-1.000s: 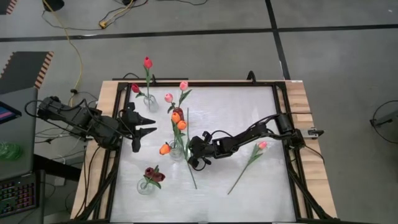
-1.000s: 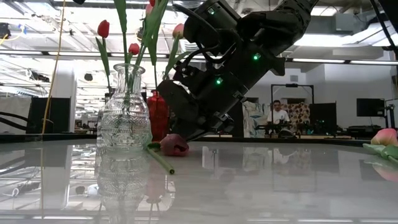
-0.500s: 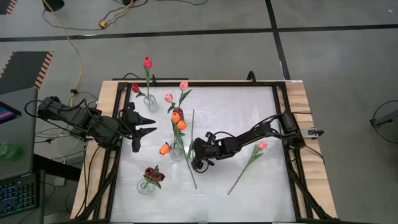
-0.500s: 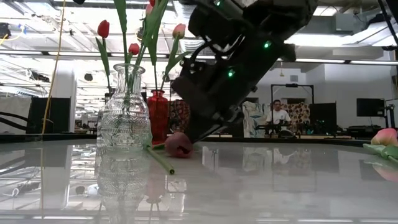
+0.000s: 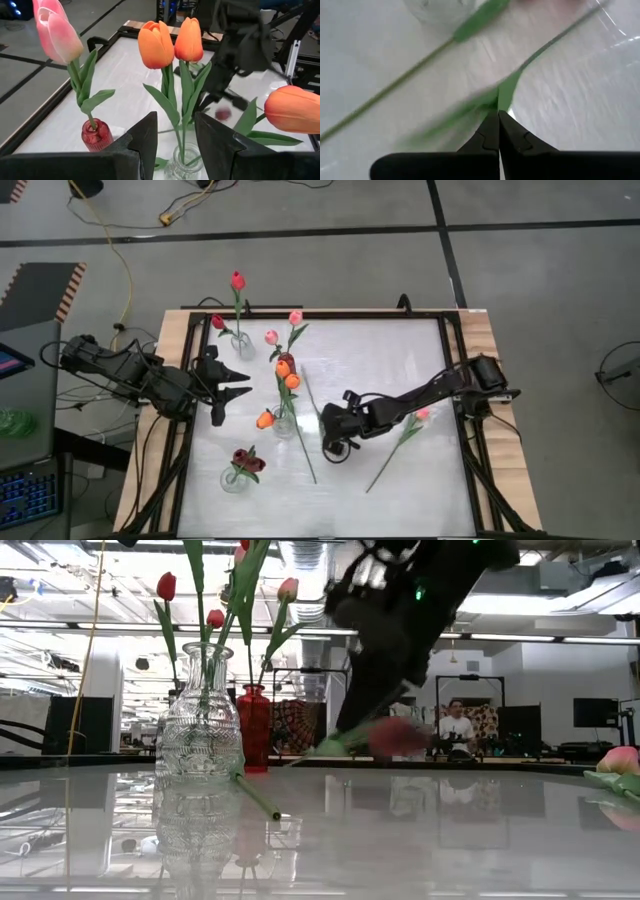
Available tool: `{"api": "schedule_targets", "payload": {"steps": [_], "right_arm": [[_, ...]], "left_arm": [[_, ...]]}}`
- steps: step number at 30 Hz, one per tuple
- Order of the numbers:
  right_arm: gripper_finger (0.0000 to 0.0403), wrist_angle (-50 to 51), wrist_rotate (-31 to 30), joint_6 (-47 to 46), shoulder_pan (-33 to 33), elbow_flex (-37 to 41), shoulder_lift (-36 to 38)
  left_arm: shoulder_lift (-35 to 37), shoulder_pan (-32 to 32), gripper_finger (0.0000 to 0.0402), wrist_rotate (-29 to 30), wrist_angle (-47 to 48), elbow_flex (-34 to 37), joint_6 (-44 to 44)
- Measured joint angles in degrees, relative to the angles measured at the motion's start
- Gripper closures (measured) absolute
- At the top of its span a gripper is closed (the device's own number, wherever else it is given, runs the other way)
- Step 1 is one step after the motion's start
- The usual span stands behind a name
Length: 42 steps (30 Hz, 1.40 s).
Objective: Sort flowers into vase by color
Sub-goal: Put the dark red tulip into the bottom transparent vase
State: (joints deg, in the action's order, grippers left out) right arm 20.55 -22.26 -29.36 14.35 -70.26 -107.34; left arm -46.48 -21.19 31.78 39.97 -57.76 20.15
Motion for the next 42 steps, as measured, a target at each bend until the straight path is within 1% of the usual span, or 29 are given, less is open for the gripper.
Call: {"api": "schedule_targets", "payload": {"steps": [6,13,17,27,31,36,39,42], "right_arm": [[0.038,4.3,0.0,0.0,1.6,0.0,5.5],[0.038,7.2,0.0,0.0,2.9,0.0,13.1],[0.038,7.7,0.0,-0.1,3.0,0.0,17.5],[0.038,7.7,0.2,-0.2,2.9,0.0,26.8],[0.038,7.8,1.1,-0.2,2.9,0.0,29.2],[0.038,7.8,1.4,-0.3,2.9,0.0,30.6],[0.038,7.8,1.4,-0.3,2.7,0.0,30.6],[0.038,7.8,1.4,-0.3,2.7,0.0,30.6]], "left_arm": [[0.0,0.0,0.0284,0.0,-0.2,0.0,-0.6],[0.0,0.0,0.0284,0.0,-3.8,0.0,-7.0],[0.0,0.0,0.0284,0.0,-8.2,0.0,-12.5],[-0.7,0.0,0.0284,0.1,-23.3,0.0,-25.3],[-2.6,0.0,0.0284,0.1,-28.2,0.0,-29.3],[-6.9,0.0,0.0282,0.1,-34.9,0.0,-34.8],[-9.6,0.0,0.0275,0.1,-39.1,0.0,-37.8],[-11.6,0.0,0.0264,0.1,-41.1,0.0,-39.3]]}}
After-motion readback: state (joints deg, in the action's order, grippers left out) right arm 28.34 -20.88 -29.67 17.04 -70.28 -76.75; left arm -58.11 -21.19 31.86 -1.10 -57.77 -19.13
